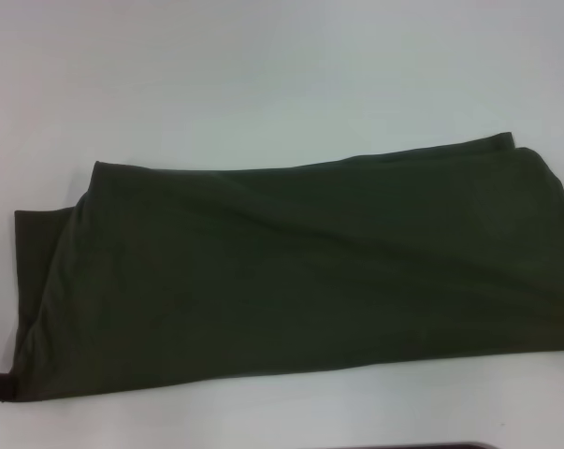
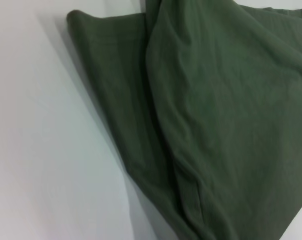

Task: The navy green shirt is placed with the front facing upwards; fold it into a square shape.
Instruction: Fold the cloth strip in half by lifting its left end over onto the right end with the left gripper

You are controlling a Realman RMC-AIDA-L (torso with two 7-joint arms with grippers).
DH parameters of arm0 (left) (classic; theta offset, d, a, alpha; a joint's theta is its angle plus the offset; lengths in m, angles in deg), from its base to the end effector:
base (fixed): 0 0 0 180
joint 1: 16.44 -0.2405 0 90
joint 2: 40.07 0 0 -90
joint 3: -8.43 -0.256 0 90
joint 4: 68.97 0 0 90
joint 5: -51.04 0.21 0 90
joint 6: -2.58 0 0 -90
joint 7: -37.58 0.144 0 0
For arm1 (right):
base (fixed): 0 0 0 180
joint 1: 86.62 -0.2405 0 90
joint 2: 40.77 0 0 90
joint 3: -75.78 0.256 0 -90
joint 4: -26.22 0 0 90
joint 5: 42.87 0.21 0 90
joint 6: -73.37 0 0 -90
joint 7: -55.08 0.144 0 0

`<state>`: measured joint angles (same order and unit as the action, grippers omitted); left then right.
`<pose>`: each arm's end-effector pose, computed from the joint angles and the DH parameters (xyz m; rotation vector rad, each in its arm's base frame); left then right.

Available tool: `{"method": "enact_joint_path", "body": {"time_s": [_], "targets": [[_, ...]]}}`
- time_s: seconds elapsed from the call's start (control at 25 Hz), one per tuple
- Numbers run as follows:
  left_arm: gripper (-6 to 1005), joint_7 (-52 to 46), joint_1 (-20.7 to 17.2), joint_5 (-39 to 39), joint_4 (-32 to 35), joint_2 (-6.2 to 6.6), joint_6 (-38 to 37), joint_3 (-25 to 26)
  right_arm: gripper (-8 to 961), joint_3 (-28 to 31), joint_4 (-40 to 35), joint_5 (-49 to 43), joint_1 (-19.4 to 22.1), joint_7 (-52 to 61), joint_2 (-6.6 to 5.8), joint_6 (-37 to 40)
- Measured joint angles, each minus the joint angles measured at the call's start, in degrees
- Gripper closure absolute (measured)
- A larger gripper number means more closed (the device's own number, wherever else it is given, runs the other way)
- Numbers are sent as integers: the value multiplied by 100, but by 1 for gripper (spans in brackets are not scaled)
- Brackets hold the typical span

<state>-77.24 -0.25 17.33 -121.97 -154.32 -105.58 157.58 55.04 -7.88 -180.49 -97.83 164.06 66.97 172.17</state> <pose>-0.3696 0.2090 0.0713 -2.4886 -1.7820 -0.0618 0.4159 0.1805 0.0811 -2.1735 1.8722 0.4435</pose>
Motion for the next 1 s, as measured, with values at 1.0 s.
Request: {"method": "enact_joint_path", "body": {"time_s": [1.0], "targets": [[766,-269,333,-40,-8,64,63,156,618,263,-52,39,-215,302,-170,10]]}}
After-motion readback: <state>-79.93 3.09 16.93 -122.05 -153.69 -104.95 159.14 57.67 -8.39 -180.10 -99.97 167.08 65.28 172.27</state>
